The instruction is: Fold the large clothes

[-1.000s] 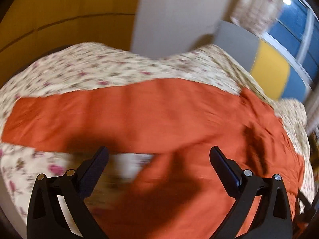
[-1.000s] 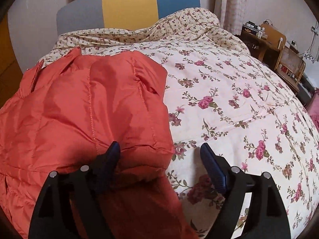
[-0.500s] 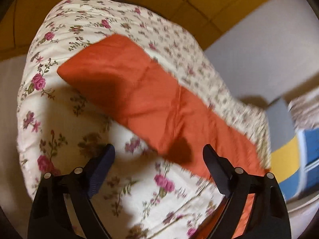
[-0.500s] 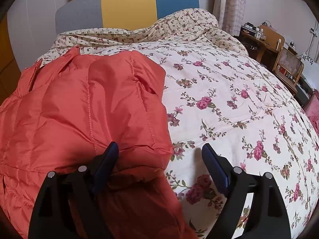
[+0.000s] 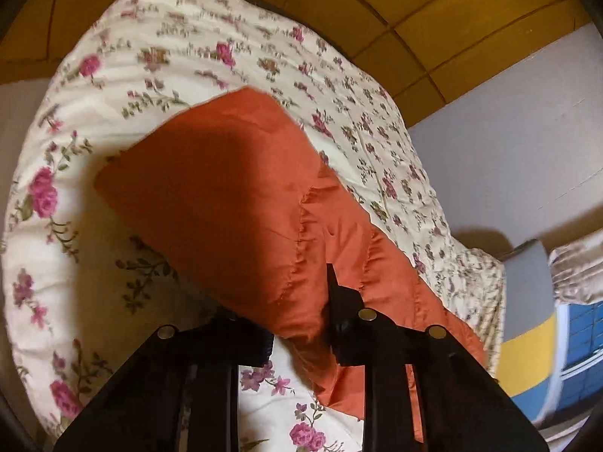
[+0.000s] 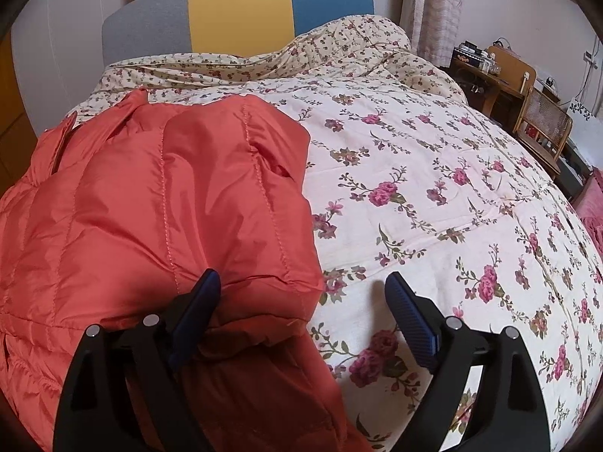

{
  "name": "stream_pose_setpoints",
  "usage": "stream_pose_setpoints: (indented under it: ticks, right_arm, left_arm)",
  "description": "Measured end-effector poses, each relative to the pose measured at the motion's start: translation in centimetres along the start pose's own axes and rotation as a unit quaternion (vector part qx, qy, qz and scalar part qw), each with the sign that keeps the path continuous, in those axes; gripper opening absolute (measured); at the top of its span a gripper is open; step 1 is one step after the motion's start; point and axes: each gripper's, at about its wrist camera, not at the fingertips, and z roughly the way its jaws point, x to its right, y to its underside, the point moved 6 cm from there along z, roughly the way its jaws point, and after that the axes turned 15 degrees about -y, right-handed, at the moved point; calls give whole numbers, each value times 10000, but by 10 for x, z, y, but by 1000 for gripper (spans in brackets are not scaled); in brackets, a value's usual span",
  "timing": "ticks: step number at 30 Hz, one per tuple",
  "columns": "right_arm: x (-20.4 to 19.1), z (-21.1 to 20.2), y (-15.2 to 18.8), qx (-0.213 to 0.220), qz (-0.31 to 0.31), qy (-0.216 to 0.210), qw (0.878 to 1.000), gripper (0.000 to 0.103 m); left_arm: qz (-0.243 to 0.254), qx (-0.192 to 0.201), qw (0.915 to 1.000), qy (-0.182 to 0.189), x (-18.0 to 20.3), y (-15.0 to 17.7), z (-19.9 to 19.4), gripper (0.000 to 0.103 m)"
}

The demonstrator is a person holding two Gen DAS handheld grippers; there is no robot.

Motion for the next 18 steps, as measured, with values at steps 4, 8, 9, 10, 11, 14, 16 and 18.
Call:
stream_pose_setpoints:
  ticks: [4,8,9,10,11,14,16,18]
  right_arm:
    - [0,0,0,0,-4,1,10000,89]
    - [1,1,0,3,15,-14,10000,89]
    - [1,1,0,4,23,-17,10000,89]
    - [1,1,-1,4,31,-20,10000,89]
    - [1,2,-1,2,40,-28,10000,89]
    - [1,3,-2,2,60,-33,10000,89]
    - [0,3,-3,2,73,-45,10000,89]
    - [0,3,-3,2,88,-60,9999,89]
  left_arm:
    - [519,723,9958,-210,24,6,-26,18]
    - [1111,1349,9846,65,63,25,-66,18]
    - [1252,1446,9814,167,74,30,-74,18]
    - [1417,1537,9775,275,85,37,-83,18]
    - [1650,1657,9713,430,99,47,-95,18]
    - [2117,1859,9565,758,132,75,-119,18]
    - [2383,1952,9470,914,147,93,-131,18]
    - [2726,2102,9332,1035,163,114,-144,18]
